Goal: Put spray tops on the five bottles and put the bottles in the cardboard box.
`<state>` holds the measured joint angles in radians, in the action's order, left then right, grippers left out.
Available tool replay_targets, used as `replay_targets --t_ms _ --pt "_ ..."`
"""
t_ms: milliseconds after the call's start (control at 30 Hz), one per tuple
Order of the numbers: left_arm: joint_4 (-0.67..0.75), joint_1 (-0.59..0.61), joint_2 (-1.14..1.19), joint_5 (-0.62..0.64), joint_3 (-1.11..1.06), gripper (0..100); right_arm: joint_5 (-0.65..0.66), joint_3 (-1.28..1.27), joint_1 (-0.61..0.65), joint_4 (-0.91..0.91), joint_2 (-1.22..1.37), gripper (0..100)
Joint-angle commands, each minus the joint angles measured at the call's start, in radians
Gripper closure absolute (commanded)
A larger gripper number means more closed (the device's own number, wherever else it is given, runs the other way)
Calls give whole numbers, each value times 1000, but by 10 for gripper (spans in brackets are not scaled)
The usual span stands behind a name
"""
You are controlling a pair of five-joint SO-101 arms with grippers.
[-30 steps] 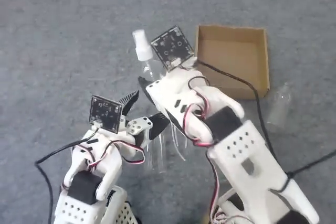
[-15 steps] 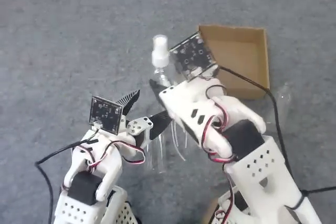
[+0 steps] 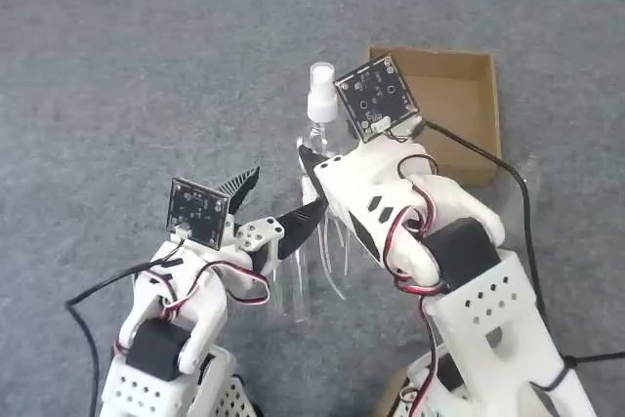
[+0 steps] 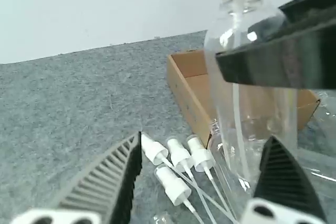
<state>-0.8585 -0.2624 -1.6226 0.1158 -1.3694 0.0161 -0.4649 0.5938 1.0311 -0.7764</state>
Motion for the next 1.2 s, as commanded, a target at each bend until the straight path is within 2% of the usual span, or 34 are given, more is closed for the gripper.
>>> replay_targets --t_ms 0,867,1000,1167 --pt "23 0 -12 -5 4 673 -6 66 -8 10 -51 992" --pt "21 5 -12 -5 2 673 -3 66 -19 111 -171 992" --pt "20 5 -18 -5 -10 673 77 66 -116 25 -159 992" --pt "20 6 -20 -5 -13 687 80 66 -297 -107 -25 992"
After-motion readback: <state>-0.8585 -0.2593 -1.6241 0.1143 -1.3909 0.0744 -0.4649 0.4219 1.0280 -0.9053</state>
